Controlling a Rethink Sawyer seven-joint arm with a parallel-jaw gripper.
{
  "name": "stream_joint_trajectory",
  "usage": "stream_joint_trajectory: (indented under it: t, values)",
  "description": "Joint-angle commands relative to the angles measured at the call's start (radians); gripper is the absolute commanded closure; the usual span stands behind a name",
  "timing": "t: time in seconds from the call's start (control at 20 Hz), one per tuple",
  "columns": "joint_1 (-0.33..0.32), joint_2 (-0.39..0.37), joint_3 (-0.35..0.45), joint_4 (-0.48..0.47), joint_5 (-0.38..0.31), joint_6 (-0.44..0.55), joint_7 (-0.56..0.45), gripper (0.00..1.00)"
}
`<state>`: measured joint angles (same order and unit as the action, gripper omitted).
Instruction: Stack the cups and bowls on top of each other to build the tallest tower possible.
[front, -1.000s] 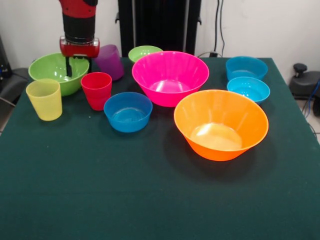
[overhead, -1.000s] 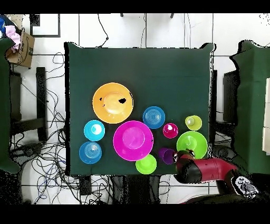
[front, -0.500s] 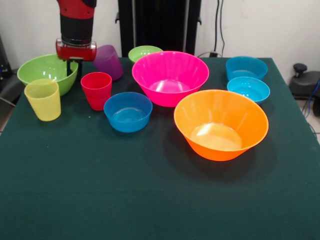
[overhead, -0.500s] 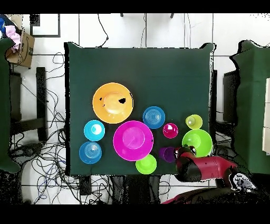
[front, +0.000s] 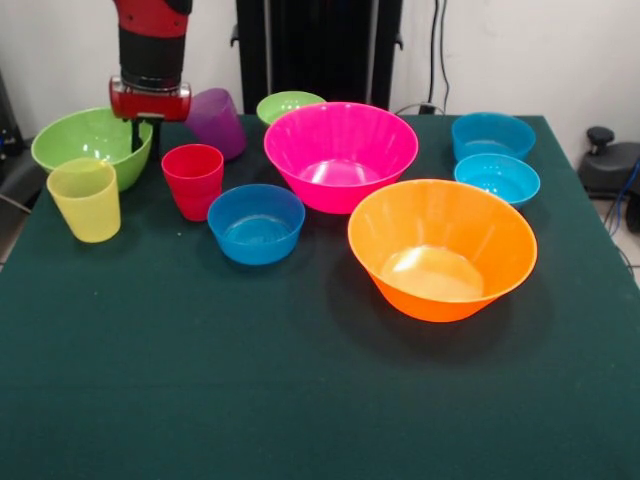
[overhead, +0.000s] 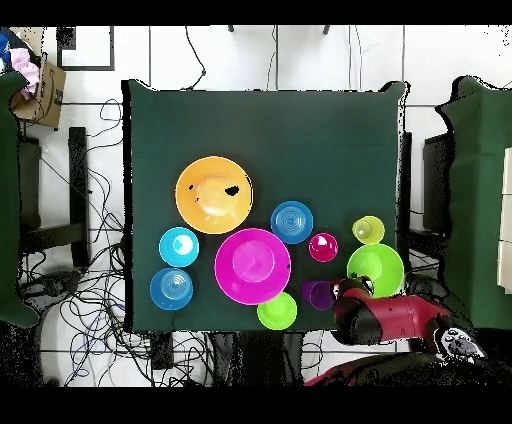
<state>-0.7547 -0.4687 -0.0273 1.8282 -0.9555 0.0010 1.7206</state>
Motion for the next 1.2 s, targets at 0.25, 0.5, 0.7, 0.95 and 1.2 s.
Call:
stream_joint_trajectory:
  t: [0.25,0.5,0.7,0.95,1.2]
  values:
    - [-0.117,-0.333,0.244,0.229,0.118,0.175,-0.021,1.0]
    - [-0.138,-0.452,0.283,0.316,0.209,0.263,-0.061,1.0]
    - [-0.159,-0.527,0.321,0.376,0.276,0.314,-0.077,1.0]
    - [-0.174,-0.574,0.381,0.441,0.355,0.316,-0.031,1.0]
    - [-0.154,-0.657,0.44,0.52,0.489,0.32,0.028,1.0]
